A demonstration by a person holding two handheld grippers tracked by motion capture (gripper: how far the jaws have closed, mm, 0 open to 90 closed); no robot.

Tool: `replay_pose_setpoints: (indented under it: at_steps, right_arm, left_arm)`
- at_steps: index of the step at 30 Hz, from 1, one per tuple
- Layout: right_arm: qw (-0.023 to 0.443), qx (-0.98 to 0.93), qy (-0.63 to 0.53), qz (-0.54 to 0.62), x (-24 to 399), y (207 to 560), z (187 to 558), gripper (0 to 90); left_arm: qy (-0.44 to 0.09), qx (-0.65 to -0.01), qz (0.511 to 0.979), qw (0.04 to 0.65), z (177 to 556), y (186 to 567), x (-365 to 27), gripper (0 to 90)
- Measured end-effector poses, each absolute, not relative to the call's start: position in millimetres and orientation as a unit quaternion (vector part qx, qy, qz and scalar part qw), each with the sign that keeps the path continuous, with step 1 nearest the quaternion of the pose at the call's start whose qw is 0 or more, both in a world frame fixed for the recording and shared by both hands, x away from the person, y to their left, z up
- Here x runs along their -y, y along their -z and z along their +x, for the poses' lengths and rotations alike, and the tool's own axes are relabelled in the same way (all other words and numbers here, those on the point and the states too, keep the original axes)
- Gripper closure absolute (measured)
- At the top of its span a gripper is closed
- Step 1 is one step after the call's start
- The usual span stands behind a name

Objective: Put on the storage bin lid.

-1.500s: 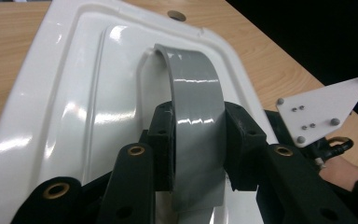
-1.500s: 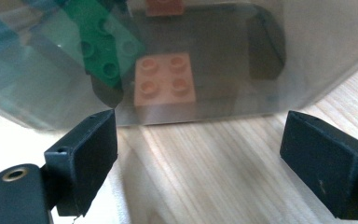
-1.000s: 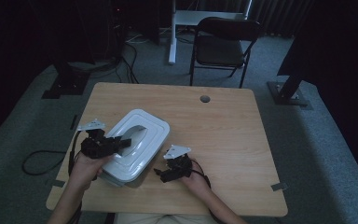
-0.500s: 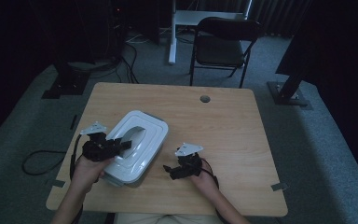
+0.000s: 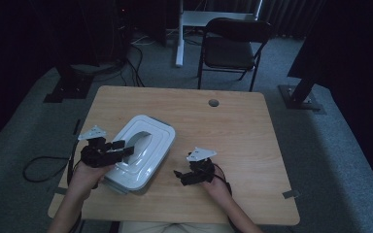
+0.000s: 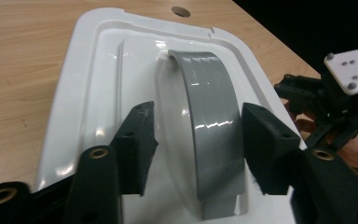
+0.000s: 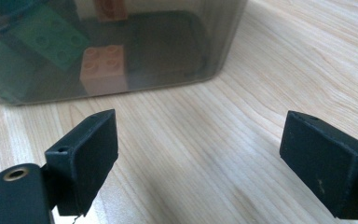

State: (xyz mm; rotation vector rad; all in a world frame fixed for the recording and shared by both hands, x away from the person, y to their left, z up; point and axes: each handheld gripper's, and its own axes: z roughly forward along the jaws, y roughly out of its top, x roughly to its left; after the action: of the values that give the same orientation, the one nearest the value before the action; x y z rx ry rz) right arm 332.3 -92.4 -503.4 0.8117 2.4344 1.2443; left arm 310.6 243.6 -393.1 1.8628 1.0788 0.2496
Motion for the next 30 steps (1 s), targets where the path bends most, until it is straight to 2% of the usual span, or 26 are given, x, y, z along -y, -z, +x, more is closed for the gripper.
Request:
replay_pose_setpoints:
  at_steps: [4,5,6,10,12,13,15,17,20,22,23,26,30]
  right_arm:
    - [0.147,-0.842,-0.432,0.287,96,503,334,11.0]
    - [0.149,-0.842,-0.431,0.289,99,503,334,11.0]
    - [0.150,-0.842,-0.431,0.289,100,503,334,11.0]
    - [0.149,-0.840,-0.431,0.294,105,503,333,11.0]
    - [0.148,-0.841,-0.430,0.294,107,503,333,11.0]
    - [0.149,-0.841,-0.428,0.296,108,504,332,11.0]
    - [0.148,-0.842,-0.426,0.295,109,505,331,11.0]
    - [0.148,-0.842,-0.425,0.297,110,505,331,11.0]
    - [0.148,-0.843,-0.422,0.299,112,507,331,11.0]
    - [0.147,-0.843,-0.422,0.299,112,507,331,11.0]
    - [0.147,-0.844,-0.421,0.298,112,507,331,11.0]
    - [0.146,-0.845,-0.421,0.297,111,507,331,11.0]
    - [0.146,-0.847,-0.417,0.295,110,509,331,11.0]
  left_arm:
    - [-0.098,-0.435,0.758,0.476,311,392,-248,38.6]
    - [-0.100,-0.431,0.755,0.484,311,391,-252,32.7]
    - [-0.102,-0.428,0.755,0.487,311,390,-254,30.5]
    - [-0.111,-0.429,0.742,0.503,310,388,-266,25.4]
    - [-0.117,-0.428,0.742,0.502,310,388,-268,19.6]
    - [-0.139,-0.424,0.744,0.498,309,388,-274,18.5]
    - [-0.148,-0.426,0.740,0.500,310,390,-281,11.3]
    - [-0.159,-0.438,0.736,0.492,311,391,-285,0.2]
    - [-0.164,-0.440,0.733,0.491,312,393,-291,0.5]
    - [-0.178,-0.449,0.728,0.486,313,397,-296,0.5]
    - [-0.204,-0.455,0.721,0.482,314,402,-303,0.5]
    - [-0.221,-0.457,0.715,0.480,316,409,-313,0.5]
    - [-0.225,-0.473,0.702,0.483,322,420,-327,0.5]
